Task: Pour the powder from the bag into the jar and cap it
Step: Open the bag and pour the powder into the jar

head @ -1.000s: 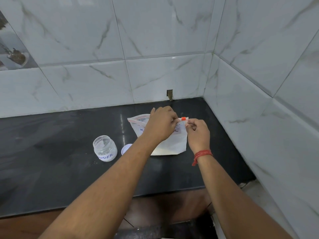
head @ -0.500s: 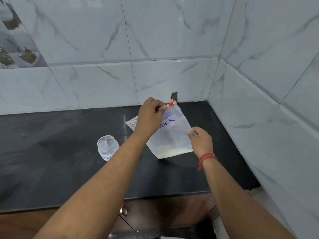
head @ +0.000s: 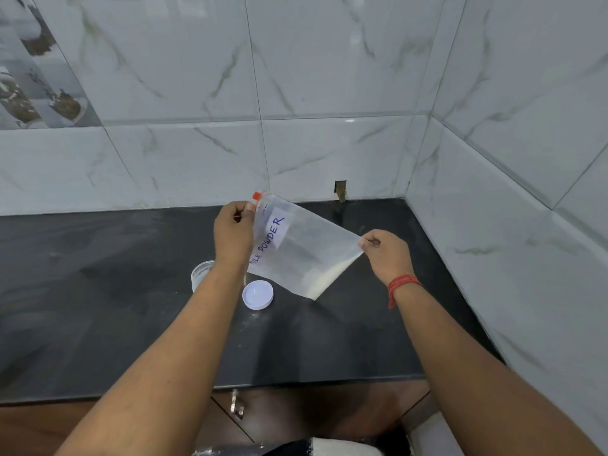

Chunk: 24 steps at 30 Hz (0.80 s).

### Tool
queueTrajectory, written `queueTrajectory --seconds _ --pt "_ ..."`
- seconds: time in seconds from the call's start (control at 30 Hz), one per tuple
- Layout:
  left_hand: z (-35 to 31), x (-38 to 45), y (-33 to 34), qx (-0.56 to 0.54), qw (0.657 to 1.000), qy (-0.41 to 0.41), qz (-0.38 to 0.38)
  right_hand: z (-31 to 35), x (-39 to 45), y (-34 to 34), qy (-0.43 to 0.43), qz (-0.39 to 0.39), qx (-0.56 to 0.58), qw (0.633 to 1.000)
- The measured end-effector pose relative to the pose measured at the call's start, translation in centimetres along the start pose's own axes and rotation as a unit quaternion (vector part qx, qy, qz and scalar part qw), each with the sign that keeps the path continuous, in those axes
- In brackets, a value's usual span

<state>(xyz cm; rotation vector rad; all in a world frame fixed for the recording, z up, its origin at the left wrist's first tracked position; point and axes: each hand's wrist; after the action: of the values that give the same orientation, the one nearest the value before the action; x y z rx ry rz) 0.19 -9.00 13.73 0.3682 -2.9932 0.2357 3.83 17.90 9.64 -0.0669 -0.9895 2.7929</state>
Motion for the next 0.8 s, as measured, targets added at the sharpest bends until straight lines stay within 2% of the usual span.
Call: queueTrajectory --seconds 0.3,0.47,0.67,0.8 --pt "2.1 1.0 -1.8 -0.032 0.998 -0.040 -0.026 1.8 1.8 0.1 -0.052 0.008 -0.020 0.998" --pt "2.5 1.5 -2.5 -0.044 0.998 -0.043 -0.030 2.6 2.0 -0.1 -0.097 -0.032 0.026 0.994" --pt "3.1 1.5 -2.5 -0.041 0.998 -0.043 -0.027 2.5 2.8 -0.4 -0.133 -0.031 -0.002 0.991" --pt "3.5 1.5 -2.4 -0.029 0.998 -0.046 -0.027 2.4 3.0 -0.8 -0.124 0.027 -0.019 0.992"
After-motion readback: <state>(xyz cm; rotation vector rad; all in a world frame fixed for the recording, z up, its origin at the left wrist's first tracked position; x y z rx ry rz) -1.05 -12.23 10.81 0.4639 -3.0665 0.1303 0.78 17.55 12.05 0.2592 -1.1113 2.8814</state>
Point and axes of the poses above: each hand's wrist, its own x-axis towards the middle knuckle, its own y-axis out of the palm, z = x × y, and after that the axes turned 9 degrees about z, right-handed
